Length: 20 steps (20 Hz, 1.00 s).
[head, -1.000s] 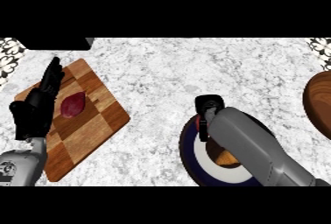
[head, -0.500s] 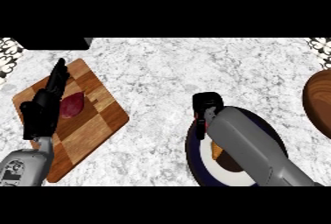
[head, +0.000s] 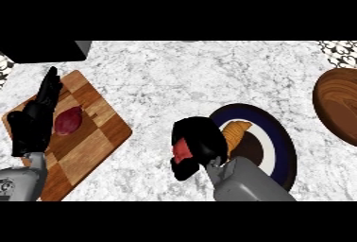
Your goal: Pick the bell pepper from the plate and place it in the bowl
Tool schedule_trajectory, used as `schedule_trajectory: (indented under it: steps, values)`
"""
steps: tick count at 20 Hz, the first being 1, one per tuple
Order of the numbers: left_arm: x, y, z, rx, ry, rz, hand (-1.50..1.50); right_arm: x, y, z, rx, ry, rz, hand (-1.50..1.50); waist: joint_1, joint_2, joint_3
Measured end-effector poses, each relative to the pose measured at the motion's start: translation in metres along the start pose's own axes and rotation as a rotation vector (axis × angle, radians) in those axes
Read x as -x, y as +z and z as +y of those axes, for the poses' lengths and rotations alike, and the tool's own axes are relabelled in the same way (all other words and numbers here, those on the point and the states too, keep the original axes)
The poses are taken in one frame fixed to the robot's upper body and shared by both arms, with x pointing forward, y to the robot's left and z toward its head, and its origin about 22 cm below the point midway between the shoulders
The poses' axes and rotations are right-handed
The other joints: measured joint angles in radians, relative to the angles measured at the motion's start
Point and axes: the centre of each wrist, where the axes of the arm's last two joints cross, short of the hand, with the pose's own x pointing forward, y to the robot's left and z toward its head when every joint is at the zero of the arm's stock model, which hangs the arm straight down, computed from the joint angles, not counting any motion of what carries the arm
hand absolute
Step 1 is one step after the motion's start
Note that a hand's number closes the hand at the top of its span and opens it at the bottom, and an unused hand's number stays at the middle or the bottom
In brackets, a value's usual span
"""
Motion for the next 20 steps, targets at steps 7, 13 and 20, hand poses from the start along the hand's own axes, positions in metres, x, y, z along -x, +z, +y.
schedule_trajectory:
  steps: [7,13,20]
  values:
    - [0.002,0.0,0.004,-0.012,0.0,0.001,0.0,-0.002,0.076,-0.03,0.362,-0.226,-0.063,1.5,-0.009,0.003,-0.001]
    - [-0.003,0.001,-0.001,0.007,0.003,-0.022,0.0,0.034,0.137,-0.056,0.593,-0.244,0.054,1.5,0.016,0.013,-0.001]
    - [-0.011,0.001,-0.013,0.029,0.012,-0.034,0.0,0.084,0.157,-0.083,0.773,-0.311,0.156,1.5,0.043,0.023,-0.001]
